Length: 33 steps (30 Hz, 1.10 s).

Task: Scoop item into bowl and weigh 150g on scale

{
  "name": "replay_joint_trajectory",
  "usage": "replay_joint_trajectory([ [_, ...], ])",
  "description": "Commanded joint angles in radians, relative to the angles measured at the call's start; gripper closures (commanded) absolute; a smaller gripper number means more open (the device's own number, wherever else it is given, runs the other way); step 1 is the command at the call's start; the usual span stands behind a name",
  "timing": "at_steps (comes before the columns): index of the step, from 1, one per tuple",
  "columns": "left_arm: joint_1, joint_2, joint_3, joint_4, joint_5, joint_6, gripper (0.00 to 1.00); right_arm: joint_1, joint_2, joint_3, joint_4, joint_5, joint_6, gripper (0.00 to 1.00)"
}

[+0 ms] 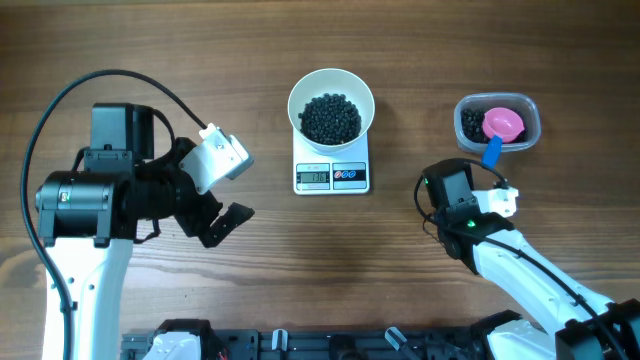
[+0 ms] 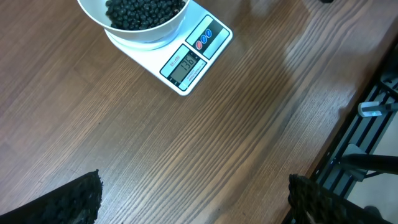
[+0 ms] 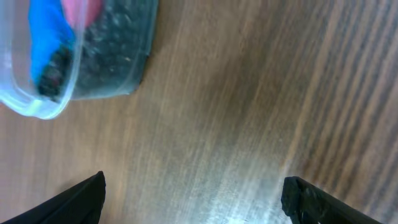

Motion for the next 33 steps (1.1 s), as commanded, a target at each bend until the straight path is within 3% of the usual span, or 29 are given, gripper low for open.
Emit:
replay_joint_trajectory([
  [1,0.008,-0.009,0.018,0.002,0.009,0.016,0.00,0.004,-0.067,-0.002,0.009,0.100,0.015,0.09],
  [10,0.008,-0.009,0.018,0.002,0.009,0.016,0.00,0.004,-0.255,-0.002,-0.093,0.192,0.011,0.09],
  [33,0.008,-0.009,0.018,0.002,0.009,0.016,0.00,0.002,-0.234,-0.048,-0.056,0.303,-0.068,0.11],
])
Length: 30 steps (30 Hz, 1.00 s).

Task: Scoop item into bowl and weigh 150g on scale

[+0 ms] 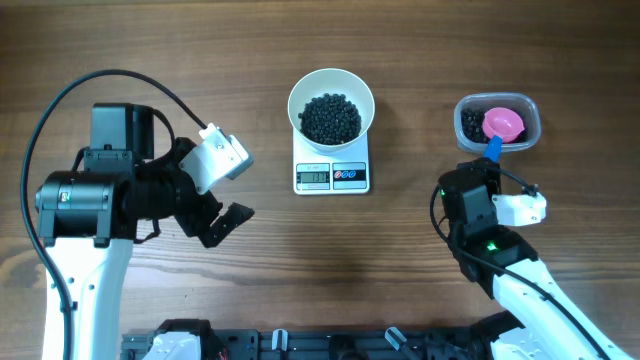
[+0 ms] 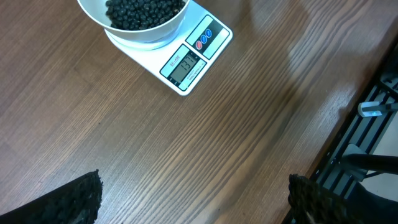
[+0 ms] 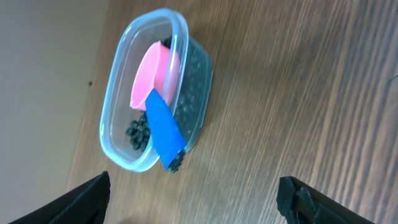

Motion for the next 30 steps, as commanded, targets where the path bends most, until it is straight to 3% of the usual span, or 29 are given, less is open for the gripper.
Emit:
replay_joint_trajectory([
  [1,0.008,-0.009,0.018,0.002,0.009,0.016,0.00,0.002,0.017,-0.013,0.009,0.092,-0.016,0.11],
  [5,0.008,-0.009,0.018,0.002,0.009,0.016,0.00,-0.003,0.066,-0.013,0.058,0.137,-0.016,0.12],
  [10,0.008,-0.009,0.018,0.002,0.009,0.016,0.00,-0.046,0.200,-0.013,0.236,0.124,-0.031,0.11],
  [20,0.008,-0.009,0.018,0.002,0.009,0.016,0.00,-0.163,0.455,-0.013,0.733,-0.024,-0.222,0.16],
  [25,0.008,-0.009,0.018,0.002,0.009,0.016,0.00,-0.175,0.462,-0.013,0.784,-0.035,-0.226,0.22],
  [30,0.008,-0.009,0.018,0.002,0.009,0.016,0.00,-0.175,0.462,-0.013,0.801,-0.105,-0.225,0.36],
])
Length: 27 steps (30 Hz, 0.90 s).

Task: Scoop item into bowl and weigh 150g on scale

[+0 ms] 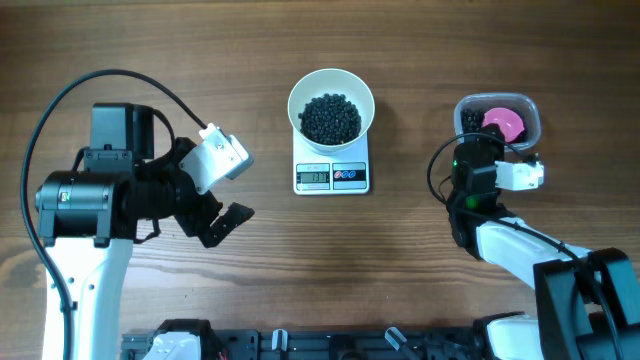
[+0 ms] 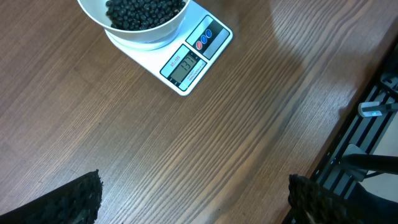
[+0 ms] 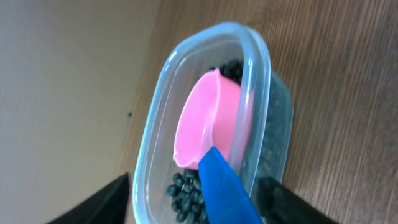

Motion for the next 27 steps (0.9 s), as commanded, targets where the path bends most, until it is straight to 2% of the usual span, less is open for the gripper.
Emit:
replay_joint_trajectory([
  [1,0.008,-0.009,0.017,0.002,0.009,0.016,0.00,-0.003,0.013,0.002,0.018,-0.080,-0.019,0.37],
  [6,0.008,-0.009,0.017,0.002,0.009,0.016,0.00,-0.003,0.013,0.002,0.021,-0.087,-0.019,0.41],
  [11,0.008,-0.009,0.017,0.002,0.009,0.016,0.00,-0.003,0.013,0.002,0.034,-0.087,-0.016,0.54],
  [17,0.008,-0.009,0.017,0.002,0.009,0.016,0.00,-0.003,0.013,0.002,0.065,-0.089,-0.016,0.57],
  [23,0.008,-0.009,0.017,0.002,0.009,0.016,0.00,-0.003,0.011,0.002,0.088,-0.138,-0.016,0.55],
  [27,0.008,-0.009,0.017,0.002,0.009,0.016,0.00,-0.003,0.011,0.002,0.088,-0.174,-0.008,0.43],
])
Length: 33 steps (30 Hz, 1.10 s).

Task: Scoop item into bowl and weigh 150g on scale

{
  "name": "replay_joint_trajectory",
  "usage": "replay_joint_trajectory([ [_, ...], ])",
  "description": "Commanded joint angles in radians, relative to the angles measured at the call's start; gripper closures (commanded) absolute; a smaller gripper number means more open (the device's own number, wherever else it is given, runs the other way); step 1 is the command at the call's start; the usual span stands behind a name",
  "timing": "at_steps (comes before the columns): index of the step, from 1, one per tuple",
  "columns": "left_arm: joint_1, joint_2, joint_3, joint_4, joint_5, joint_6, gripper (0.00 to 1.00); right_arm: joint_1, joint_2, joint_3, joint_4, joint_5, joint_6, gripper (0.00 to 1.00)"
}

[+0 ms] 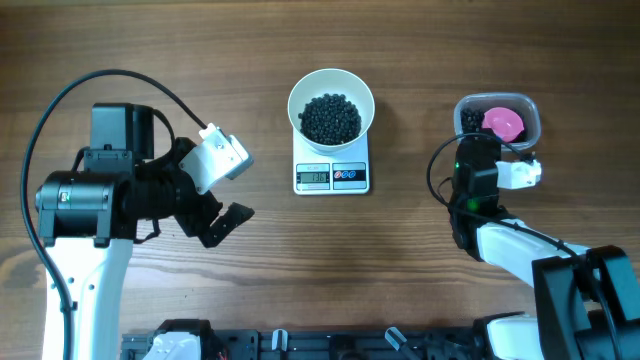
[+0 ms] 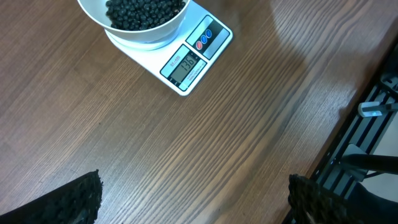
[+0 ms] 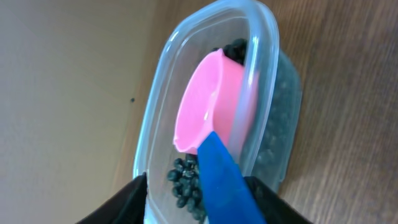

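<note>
A white bowl point(image 1: 331, 110) of black beans stands on the white scale point(image 1: 331, 176); both also show in the left wrist view, the bowl point(image 2: 146, 15) and the scale point(image 2: 186, 59). At the right, a clear container point(image 1: 497, 122) holds beans and a pink scoop point(image 3: 217, 102) with a blue handle point(image 3: 224, 180). My right gripper point(image 3: 198, 190) is open. The handle lies between its fingers, and a gap shows on the left side. My left gripper point(image 2: 196, 205) hangs open over bare table, left of the scale.
A black rail point(image 2: 373, 124) runs along the table's front edge. The wood table point(image 1: 400, 260) stretches between the arms. The left arm's body point(image 1: 90, 200) stands at the left side.
The right gripper's fingers stand closer together on either side of the blue handle, and the container fills a little more of the right wrist view. The left arm has not moved.
The right gripper was wide open, low and to the front left of the container. Then it faced the container from a distance, then stood close with the handle between wide jaws, which are narrower now. The left arm kept still throughout.
</note>
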Motion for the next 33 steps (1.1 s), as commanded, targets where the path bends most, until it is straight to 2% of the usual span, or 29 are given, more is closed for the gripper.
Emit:
replay_joint_trajectory([
  [1,0.008,-0.009,0.017,0.002,0.009,0.016,0.00,0.006,0.000,0.020,0.030,-0.103,0.010,0.42],
  [3,0.008,-0.009,0.017,0.002,0.009,0.016,0.00,0.006,0.000,0.020,0.027,-0.113,0.010,0.39],
  [14,0.008,-0.009,0.017,0.002,0.009,0.016,0.00,0.006,-0.010,0.020,-0.005,-0.174,0.055,0.39],
  [21,0.008,-0.009,0.017,0.002,0.009,0.016,0.00,0.006,-0.128,0.020,-0.188,-0.180,0.088,0.35],
  [33,0.008,-0.009,0.017,0.002,0.009,0.016,0.00,0.006,-0.196,0.020,-0.305,-0.156,0.082,0.35],
])
